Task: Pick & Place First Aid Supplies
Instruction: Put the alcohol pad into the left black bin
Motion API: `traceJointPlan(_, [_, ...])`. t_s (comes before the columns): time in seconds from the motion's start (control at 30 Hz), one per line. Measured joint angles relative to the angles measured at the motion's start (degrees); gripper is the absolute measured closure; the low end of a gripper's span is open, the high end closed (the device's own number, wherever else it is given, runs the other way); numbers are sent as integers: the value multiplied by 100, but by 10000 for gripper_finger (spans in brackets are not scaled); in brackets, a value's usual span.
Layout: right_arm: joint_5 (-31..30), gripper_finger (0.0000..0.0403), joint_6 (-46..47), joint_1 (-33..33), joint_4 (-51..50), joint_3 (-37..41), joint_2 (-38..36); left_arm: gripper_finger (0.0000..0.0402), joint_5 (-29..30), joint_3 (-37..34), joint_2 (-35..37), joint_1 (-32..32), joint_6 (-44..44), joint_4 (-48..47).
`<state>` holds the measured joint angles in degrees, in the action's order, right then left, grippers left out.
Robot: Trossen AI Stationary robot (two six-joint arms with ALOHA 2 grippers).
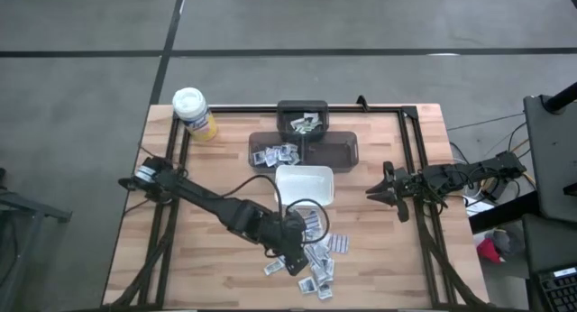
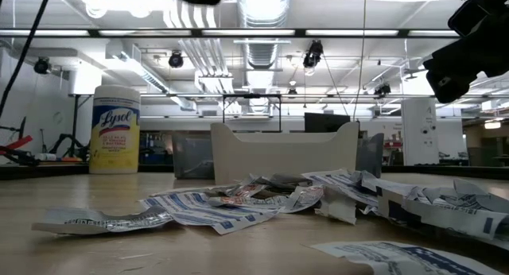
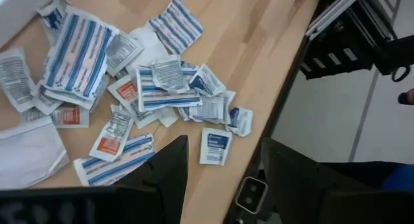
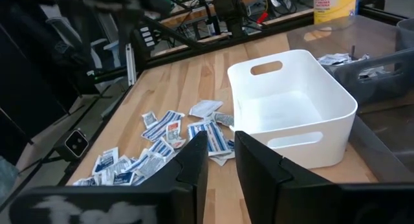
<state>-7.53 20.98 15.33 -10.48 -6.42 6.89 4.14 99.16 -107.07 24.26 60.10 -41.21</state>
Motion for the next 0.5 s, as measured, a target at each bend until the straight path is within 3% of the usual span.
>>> traceJointPlan(0.27, [-2, 330, -16, 0, 0, 0, 1, 213, -345, -1142, -4, 177, 263, 1674])
traceJointPlan(0.5, [-2, 319, 1, 0, 0, 0, 1, 213, -383, -1589, -4, 455, 876, 2315])
